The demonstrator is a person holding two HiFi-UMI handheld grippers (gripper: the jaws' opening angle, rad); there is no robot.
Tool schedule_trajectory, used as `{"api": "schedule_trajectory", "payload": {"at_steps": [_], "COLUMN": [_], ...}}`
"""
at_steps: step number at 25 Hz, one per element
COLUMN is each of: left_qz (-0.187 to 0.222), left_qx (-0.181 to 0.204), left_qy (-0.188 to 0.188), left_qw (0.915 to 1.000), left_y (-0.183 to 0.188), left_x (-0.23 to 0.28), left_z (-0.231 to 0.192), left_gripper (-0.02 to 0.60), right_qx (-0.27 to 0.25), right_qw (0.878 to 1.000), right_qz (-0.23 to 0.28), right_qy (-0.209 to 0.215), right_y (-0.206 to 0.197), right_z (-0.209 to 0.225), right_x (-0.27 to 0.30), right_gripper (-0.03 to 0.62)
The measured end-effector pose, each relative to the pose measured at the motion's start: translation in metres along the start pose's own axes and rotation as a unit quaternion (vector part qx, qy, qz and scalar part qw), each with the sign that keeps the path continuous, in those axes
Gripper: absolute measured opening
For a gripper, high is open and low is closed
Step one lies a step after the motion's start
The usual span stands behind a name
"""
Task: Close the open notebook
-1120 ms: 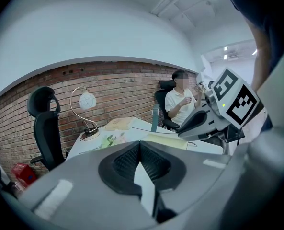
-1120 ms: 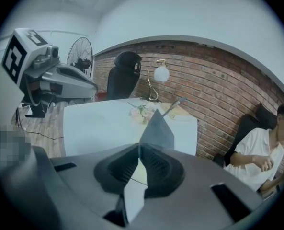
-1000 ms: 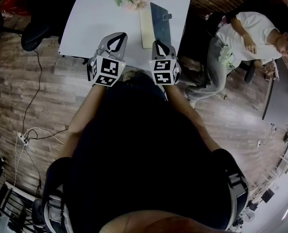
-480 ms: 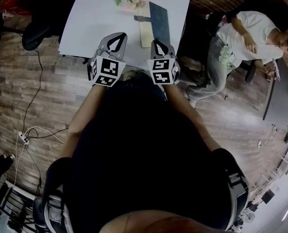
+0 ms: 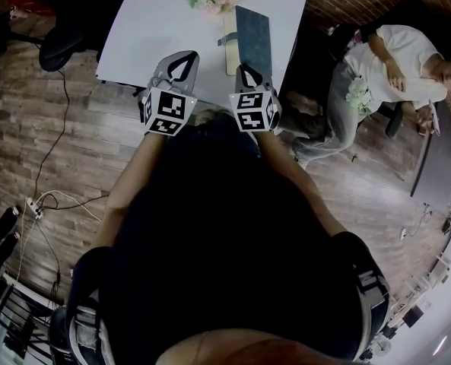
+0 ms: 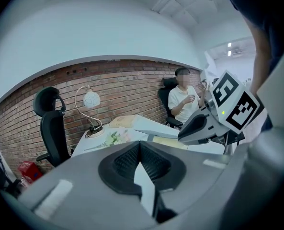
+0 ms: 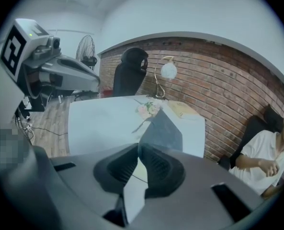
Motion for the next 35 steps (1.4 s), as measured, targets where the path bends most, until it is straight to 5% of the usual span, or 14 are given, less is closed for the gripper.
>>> {"api": "schedule_trajectory", "payload": {"at_steps": [35], "left_qz": [-0.016], "left_qx": [-0.017], "left_qy": [0.034], "left_qw": [0.9991], "left_y": [-0.022], "left_x": [-0.024], "left_z": [-0.015], "left_gripper": [0.006], "right_qx": [-0.046], "right_qw": [0.998], "right_qz": [-0.038], "right_qy": [0.036], "right_y": [-0.023], "right_z": [-0.036], "right_x": [0.026], "right_gripper": [0.04]}}
Point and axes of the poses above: the fingertips, and each gripper's own axes: x forward along the fingers, z to its right, y out of its top, the point moved 1 cm from there along -x, backward along the fingers, and after that the axes turned 9 degrees about -y, right-handed, at the moved point
